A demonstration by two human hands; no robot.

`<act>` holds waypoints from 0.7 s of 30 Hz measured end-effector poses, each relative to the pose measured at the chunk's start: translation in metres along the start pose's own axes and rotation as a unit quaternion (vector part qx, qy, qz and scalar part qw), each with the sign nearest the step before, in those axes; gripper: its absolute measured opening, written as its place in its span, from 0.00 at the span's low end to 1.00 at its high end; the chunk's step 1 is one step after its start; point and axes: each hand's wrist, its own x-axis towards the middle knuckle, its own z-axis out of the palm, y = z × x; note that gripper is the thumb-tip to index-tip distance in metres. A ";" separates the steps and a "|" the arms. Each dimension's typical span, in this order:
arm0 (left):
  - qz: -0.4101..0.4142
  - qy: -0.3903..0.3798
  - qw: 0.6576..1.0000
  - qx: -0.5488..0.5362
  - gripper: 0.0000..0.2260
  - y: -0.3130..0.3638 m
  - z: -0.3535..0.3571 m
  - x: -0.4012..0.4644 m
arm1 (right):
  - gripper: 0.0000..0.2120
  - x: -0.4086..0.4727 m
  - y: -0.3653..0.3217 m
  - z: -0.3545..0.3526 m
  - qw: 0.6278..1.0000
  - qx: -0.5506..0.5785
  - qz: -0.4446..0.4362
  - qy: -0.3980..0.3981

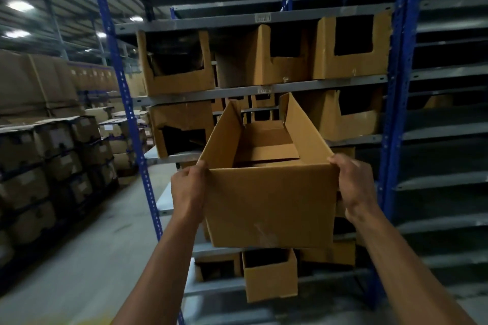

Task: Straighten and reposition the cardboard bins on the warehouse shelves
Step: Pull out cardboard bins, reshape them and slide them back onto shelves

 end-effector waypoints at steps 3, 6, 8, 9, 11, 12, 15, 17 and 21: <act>-0.002 0.000 1.000 -0.007 0.12 -0.008 -0.035 -0.035 | 0.15 -0.061 -0.015 -0.008 1.000 -0.020 -0.006 -0.010; -0.003 0.010 1.000 -0.002 0.11 -0.020 -0.064 -0.067 | 0.16 -0.118 -0.015 -0.021 0.999 -0.031 -0.003 -0.006; -0.007 0.026 1.000 0.007 0.10 -0.033 -0.080 -0.087 | 0.16 -0.151 -0.003 -0.031 0.999 -0.041 0.008 -0.002; -0.007 0.035 0.999 0.008 0.09 -0.041 -0.085 -0.097 | 0.16 -0.167 0.005 -0.036 0.999 -0.047 0.020 -0.002; -0.013 0.051 0.999 0.010 0.08 -0.060 -0.094 -0.118 | 0.18 -0.200 0.020 -0.045 0.997 -0.053 0.052 -0.001; -0.022 0.061 0.998 0.008 0.08 -0.070 -0.097 -0.130 | 0.18 -0.215 0.027 -0.049 0.997 -0.052 0.064 -0.003; -0.065 0.118 0.991 -0.020 0.08 -0.105 -0.104 -0.157 | 0.12 -0.257 0.046 -0.064 0.996 -0.044 0.078 -0.007; -0.102 0.157 0.982 -0.039 0.09 -0.124 -0.103 -0.175 | 0.14 -0.280 0.059 -0.074 0.995 -0.040 0.088 -0.003; -0.130 0.193 0.970 -0.072 0.16 -0.154 -0.097 -0.195 | 0.12 -0.313 0.087 -0.094 0.990 -0.025 0.138 -0.022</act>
